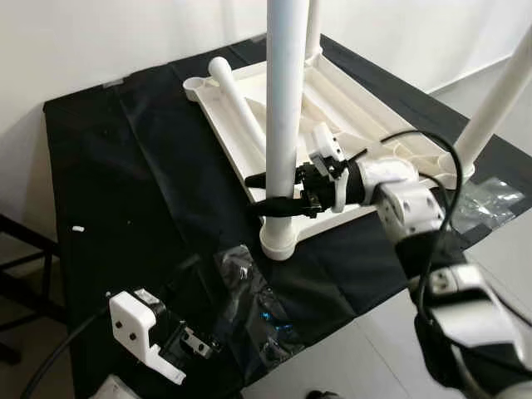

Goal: Building children table

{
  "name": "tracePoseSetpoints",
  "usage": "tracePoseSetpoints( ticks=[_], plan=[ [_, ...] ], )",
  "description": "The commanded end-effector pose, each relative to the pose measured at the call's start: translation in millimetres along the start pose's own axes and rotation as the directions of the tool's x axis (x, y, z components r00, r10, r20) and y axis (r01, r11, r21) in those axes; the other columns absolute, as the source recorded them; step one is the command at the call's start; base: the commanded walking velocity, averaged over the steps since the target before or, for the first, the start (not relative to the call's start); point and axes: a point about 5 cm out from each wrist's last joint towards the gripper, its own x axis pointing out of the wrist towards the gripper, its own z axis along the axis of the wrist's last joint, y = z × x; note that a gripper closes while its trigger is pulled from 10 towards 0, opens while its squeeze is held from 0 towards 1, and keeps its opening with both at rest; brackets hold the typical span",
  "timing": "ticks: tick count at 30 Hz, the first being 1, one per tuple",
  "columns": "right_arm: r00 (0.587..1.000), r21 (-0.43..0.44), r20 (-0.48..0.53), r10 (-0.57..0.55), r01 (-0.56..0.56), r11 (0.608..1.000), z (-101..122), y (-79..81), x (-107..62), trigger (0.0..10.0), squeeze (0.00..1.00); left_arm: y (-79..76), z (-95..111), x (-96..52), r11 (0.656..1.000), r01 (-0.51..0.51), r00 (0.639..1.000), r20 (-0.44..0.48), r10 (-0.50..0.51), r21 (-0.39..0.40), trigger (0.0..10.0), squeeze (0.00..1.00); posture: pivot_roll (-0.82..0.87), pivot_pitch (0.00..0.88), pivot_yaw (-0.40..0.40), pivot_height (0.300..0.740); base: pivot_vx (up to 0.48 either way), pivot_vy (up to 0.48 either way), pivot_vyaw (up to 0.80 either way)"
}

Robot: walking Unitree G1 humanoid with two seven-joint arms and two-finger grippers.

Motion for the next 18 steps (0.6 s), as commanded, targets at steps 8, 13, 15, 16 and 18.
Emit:
tracePoseSetpoints(
  ticks=[8,13,15,16,18],
  plan=[
    [0.681,0.164,-0.277,-0.678,0.728,0.665,-64.7,80.2,27.8,0.0,0.0,7.6,-2.2,-1.5,1.0,0.006,1.0,-0.03,-0.006,0.004,10.0,0.0,0.03,0.227,0.048,0.74,0.0,0.0,0.0],
    [0.696,0.127,-0.259,-0.67,0.712,0.69,-61.9,78.0,34.5,0.0,0.0,8.2,-3.5,-0.8,1.0,0.003,1.0,-0.03,-0.003,0.003,10.0,0.0,0.04,0.22,0.038,0.74,0.0,0.0,0.0],
    [0.683,0.126,-0.267,-0.679,0.724,0.679,-60.1,79.3,36.0,10.0,0.0,8.5,-3.3,-1.1,1.0,-0.002,1.0,-0.028,0.002,0.007,10.0,0.0,0.04,0.219,0.039,0.74,0.0,0.0,0.0],
    [0.67,0.124,-0.274,-0.69,0.736,0.666,-58.0,80.4,36.6,10.0,0.0,8.8,-3.1,-1.3,1.0,-0.005,1.0,-0.027,0.006,0.01,10.0,0.0,0.04,0.219,0.039,0.74,0.0,0.0,0.0],
    [0.667,0.123,-0.281,-0.69,0.738,0.664,-54.2,81.8,36.9,10.0,0.0,9.1,-3.0,-1.0,1.0,-0.007,1.0,-0.026,0.007,0.011,10.0,0.0,0.03,0.215,0.039,0.74,0.0,0.0,0.0]
  ],
)
